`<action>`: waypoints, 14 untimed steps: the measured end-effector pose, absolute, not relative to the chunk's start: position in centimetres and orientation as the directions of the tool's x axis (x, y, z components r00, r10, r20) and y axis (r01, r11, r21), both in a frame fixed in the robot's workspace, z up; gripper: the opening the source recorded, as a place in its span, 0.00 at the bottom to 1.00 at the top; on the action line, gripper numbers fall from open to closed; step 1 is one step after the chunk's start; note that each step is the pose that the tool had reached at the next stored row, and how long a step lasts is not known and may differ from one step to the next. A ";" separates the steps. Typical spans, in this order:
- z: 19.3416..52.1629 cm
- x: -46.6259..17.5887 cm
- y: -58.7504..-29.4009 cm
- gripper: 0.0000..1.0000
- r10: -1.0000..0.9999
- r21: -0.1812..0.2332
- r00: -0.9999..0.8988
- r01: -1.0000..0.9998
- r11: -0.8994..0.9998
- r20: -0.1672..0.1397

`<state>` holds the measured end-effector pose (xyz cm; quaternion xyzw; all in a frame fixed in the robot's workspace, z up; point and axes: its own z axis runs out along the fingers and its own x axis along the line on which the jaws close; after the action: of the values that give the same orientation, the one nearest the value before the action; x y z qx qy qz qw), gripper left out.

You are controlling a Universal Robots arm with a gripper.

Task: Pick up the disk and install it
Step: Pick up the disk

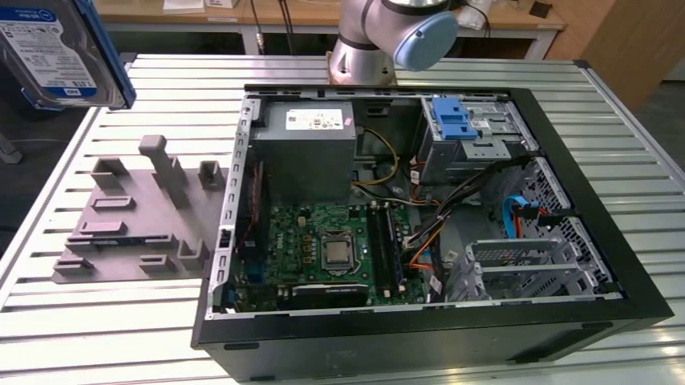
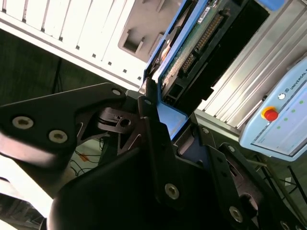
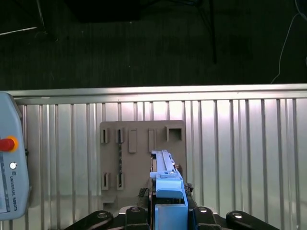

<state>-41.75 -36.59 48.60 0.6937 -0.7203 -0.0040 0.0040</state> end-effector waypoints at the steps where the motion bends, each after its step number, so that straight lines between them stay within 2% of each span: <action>1: 48.6 -41.6 -36.6 0.36 -0.999 0.011 -0.038 -0.999 0.038 0.000; 14: 48.6 -40.6 -38.5 0.36 -0.999 0.011 -0.038 -0.999 0.038 0.000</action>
<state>-40.65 -38.54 48.57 0.6937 -0.7203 -0.0040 0.0039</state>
